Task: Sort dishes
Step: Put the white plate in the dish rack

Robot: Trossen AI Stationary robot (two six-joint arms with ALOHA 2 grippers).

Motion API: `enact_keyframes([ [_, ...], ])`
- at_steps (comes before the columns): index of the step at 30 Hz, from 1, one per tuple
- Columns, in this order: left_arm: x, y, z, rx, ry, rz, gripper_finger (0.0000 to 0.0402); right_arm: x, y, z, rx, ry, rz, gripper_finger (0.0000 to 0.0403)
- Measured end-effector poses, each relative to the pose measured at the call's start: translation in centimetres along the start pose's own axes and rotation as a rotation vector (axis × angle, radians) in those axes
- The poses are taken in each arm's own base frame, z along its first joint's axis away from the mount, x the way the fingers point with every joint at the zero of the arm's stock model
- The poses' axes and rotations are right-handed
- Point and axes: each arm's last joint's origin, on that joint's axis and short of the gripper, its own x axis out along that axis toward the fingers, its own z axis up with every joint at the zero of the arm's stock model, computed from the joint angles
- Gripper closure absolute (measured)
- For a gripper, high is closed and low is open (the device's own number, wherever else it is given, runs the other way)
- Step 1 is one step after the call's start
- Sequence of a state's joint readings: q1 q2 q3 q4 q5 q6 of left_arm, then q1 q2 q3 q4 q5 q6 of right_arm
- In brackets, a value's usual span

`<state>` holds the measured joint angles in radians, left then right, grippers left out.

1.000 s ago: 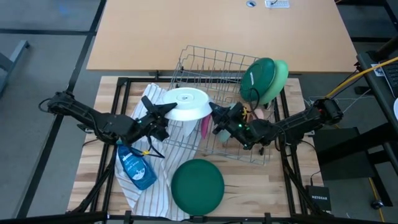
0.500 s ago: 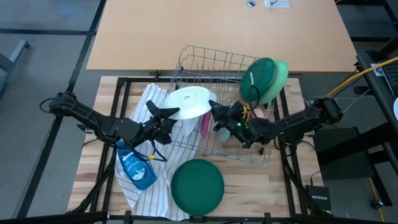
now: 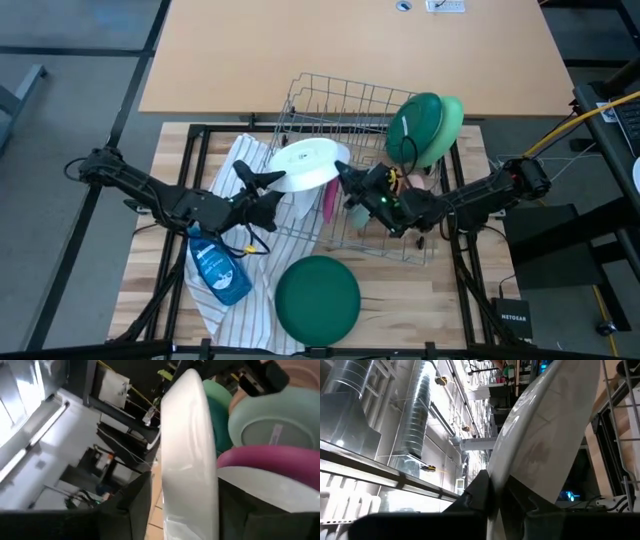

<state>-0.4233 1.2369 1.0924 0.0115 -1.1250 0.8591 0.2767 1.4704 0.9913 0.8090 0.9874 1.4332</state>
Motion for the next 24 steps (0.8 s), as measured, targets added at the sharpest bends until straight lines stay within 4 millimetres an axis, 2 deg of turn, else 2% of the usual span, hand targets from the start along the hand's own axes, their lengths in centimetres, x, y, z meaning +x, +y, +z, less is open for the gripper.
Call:
enact_keyframes([
  [4,-0.4,0.0,0.2,-0.077,-0.008,-0.002,0.0241,0.7,0.0,0.5,-0.006,0.002,0.012,0.0372],
  [10,-0.4,0.0,0.1,-0.084,0.001,0.004,0.0241,2.0,-0.1,1.5,-0.025,-0.009,0.021,0.0376],
  [15,-0.3,0.6,0.1,-0.094,0.024,0.037,0.0241,2.7,-0.9,2.1,-0.109,-0.038,-0.008,0.039],
  [24,-0.3,0.6,-0.1,-0.087,0.074,0.077,0.024,4.0,-0.1,3.4,-0.091,-0.051,0.056,0.039],
])
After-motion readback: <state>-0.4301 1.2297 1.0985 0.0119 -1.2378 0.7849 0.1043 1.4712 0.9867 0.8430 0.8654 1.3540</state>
